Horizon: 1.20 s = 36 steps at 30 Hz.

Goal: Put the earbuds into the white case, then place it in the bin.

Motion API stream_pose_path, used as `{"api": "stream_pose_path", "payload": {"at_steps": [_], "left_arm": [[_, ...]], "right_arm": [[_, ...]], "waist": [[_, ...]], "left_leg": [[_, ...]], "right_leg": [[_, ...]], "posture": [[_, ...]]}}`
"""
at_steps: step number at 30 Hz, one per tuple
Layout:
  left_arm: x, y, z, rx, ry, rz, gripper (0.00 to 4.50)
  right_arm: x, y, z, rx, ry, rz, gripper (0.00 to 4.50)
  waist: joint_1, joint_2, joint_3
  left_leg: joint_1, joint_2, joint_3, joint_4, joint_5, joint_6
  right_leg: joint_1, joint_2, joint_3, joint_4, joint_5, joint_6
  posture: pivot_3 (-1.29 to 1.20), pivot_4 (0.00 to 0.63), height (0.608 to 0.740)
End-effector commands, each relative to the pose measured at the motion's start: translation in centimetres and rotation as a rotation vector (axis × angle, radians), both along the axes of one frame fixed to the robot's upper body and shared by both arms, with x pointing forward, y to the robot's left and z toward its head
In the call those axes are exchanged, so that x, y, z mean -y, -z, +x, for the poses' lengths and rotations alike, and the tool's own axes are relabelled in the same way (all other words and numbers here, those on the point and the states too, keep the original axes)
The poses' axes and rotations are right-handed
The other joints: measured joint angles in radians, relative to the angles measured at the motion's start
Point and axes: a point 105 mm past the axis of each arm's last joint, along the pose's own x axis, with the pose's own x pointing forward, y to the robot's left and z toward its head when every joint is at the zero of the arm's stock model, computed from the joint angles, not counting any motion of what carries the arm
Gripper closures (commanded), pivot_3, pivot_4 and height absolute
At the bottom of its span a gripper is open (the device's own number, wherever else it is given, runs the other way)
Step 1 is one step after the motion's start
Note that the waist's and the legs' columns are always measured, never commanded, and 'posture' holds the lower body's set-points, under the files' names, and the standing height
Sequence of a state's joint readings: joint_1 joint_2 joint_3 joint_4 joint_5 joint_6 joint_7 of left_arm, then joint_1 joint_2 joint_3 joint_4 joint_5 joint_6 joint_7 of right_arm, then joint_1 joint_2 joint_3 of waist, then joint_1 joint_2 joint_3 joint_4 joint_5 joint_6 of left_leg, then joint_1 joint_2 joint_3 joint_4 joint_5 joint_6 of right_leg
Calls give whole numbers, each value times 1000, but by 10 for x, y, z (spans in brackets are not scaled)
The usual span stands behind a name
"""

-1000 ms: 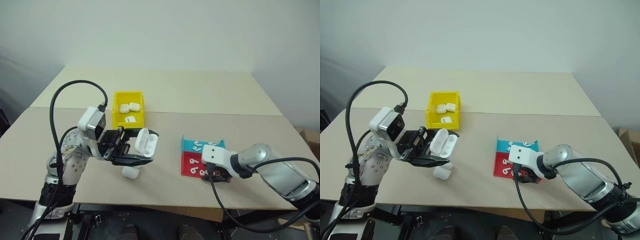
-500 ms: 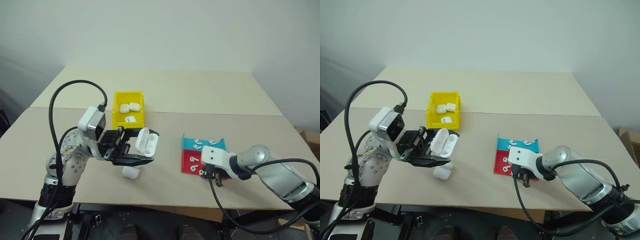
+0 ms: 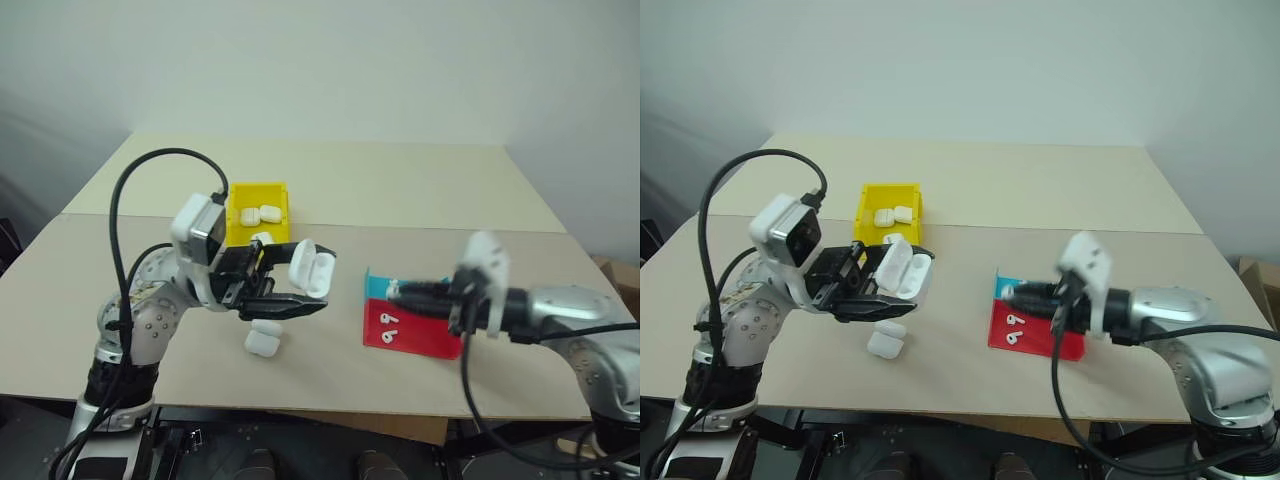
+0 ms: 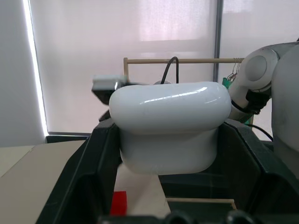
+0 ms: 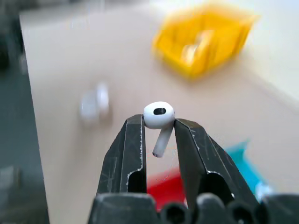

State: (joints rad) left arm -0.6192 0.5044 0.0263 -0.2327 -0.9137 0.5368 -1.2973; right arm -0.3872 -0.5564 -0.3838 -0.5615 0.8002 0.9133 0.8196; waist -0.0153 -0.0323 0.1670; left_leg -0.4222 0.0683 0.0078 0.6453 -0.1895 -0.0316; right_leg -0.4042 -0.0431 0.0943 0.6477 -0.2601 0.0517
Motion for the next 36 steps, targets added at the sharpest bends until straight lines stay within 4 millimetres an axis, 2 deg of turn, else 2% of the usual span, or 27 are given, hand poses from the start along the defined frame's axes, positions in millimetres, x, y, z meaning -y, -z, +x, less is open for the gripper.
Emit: {"api": "stream_pose_path", "payload": {"at_steps": [1, 6, 14, 23, 36], "left_arm": [[7, -4, -1, 9, 34, 5, 1683], [9, -4, 2, 10, 65, 12, 1683], [2, -5, 9, 15, 51, 31, 1683], [5, -1, 9, 22, 47, 45, 1683], [6, -7, 8, 52, 43, 34, 1683]], "right_arm": [[0, -43, -16, 163, -17, 174, 3791], [-31, -57, -27, 197, -107, 242, 3791], [-57, -45, -34, 176, -172, 199, 3791], [-66, -42, -38, 184, -213, 174, 3791], [-74, -26, -28, 162, -194, 55, 3791]], "waist": [[-3, 1, 0], [-14, 1, 0], [-19, 1, 0], [-23, 1, 0], [-24, 1, 0]], "left_leg": [[0, 0, 0, 0, 0, 0], [0, 0, 0, -1, 0, 0], [0, 0, -1, -1, 0, 0], [0, 0, -1, -1, 0, 0], [0, 0, -1, -1, 0, 0]], "right_leg": [[0, 0, 0, 0, 0, 0], [-1, 1, 0, 0, 0, 0], [-1, 0, 0, 0, 0, 0], [-1, 0, 0, 0, 0, 0], [-1, 0, 0, 0, 0, 0]], "posture": [[0, 150, 740], [0, 150, 740], [0, 150, 740], [0, 150, 740], [0, 150, 740]]}}
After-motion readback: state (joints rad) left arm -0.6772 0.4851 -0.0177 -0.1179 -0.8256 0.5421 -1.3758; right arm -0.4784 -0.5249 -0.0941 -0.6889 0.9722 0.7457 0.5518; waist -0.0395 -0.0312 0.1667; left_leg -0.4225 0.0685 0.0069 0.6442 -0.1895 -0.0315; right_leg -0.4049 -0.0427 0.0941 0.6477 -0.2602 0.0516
